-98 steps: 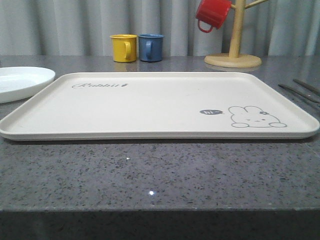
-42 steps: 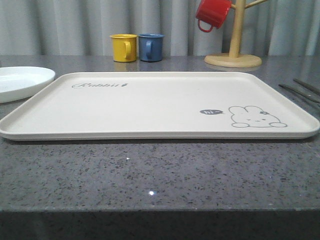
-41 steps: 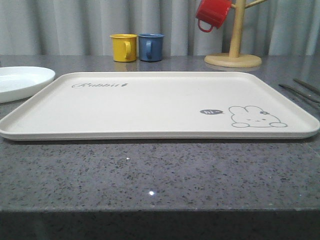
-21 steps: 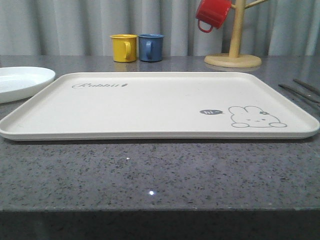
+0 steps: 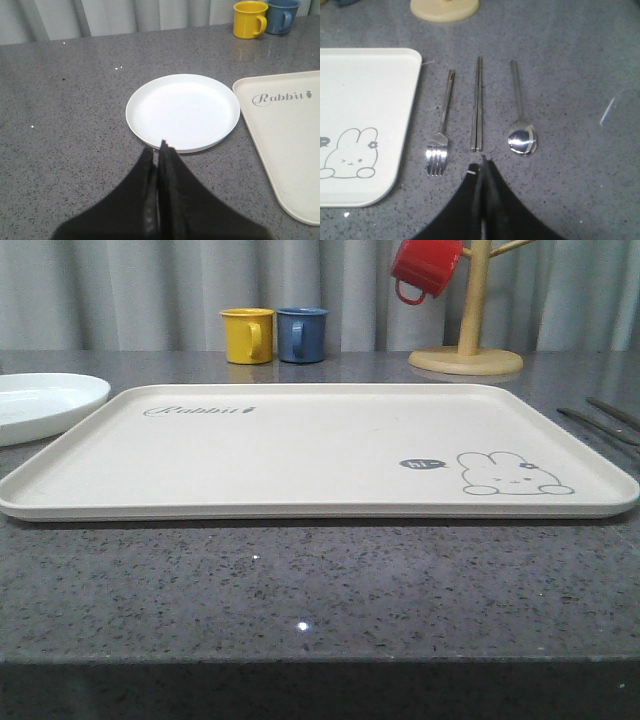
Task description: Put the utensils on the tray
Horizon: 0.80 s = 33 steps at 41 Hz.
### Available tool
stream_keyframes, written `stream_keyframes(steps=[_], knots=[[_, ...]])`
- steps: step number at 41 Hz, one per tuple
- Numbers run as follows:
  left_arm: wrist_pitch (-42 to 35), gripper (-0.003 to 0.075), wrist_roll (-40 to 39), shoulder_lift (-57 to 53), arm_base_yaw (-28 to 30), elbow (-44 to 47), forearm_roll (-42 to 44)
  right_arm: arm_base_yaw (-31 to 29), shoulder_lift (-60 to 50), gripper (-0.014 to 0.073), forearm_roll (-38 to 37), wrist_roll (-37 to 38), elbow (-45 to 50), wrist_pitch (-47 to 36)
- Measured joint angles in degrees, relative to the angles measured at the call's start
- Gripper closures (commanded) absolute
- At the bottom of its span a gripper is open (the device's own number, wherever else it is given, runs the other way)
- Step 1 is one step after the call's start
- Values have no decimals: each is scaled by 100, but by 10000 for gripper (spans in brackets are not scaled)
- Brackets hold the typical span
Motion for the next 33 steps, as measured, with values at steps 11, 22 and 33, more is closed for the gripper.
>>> stream_keyframes(steps=[11,22,33], knots=[[0,738,0,114,0,0,0,0,392,659,0,0,0,18],[0,713,0,114,0,0,0,0,471,322,0,-174,0,45],[0,274,0,114,0,0,0,0,476,159,0,-226,0,54]])
